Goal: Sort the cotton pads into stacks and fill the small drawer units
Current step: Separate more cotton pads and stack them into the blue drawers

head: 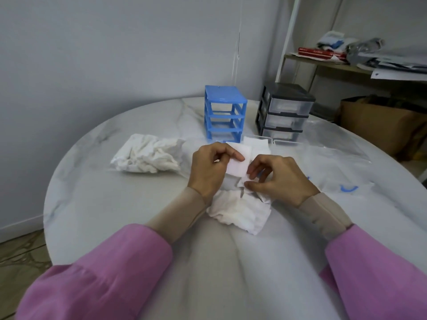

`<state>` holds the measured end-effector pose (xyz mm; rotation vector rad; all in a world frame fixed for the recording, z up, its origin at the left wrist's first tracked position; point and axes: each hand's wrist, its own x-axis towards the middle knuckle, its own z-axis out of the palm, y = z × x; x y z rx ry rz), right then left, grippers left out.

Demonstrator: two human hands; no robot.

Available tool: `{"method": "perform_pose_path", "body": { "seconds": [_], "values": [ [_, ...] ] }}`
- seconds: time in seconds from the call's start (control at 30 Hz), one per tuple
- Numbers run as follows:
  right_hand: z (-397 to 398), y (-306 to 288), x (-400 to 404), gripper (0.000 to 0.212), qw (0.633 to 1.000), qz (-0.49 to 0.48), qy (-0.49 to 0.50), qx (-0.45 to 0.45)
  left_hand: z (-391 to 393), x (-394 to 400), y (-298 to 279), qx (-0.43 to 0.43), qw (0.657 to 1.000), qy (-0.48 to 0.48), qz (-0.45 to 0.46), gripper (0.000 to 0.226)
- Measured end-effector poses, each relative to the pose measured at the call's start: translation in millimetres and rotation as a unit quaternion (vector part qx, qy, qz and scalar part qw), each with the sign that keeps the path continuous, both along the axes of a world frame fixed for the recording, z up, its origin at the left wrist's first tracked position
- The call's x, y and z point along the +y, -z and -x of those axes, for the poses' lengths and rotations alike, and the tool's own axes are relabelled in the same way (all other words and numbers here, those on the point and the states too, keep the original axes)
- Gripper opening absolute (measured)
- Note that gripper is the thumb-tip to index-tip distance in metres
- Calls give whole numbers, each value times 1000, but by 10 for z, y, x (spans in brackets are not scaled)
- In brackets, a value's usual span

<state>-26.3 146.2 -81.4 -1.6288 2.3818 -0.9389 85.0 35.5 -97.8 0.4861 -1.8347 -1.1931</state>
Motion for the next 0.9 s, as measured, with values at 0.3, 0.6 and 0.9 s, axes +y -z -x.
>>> {"method": "perform_pose_path", "body": {
  "seconds": [0.3,0.6,0.9],
  "values": [
    [-42,-15,20,15,996,-60,8,70,10,-43,35,-21,997,-72,-10,34],
    [30,-31,26,15,997,42,64,5,-10,-92,64,-18,996,-92,-13,33],
    [11,-148,14,17,947,218,28,-233,-36,-22,-4,17,996,13,-81,30]
  ]
}}
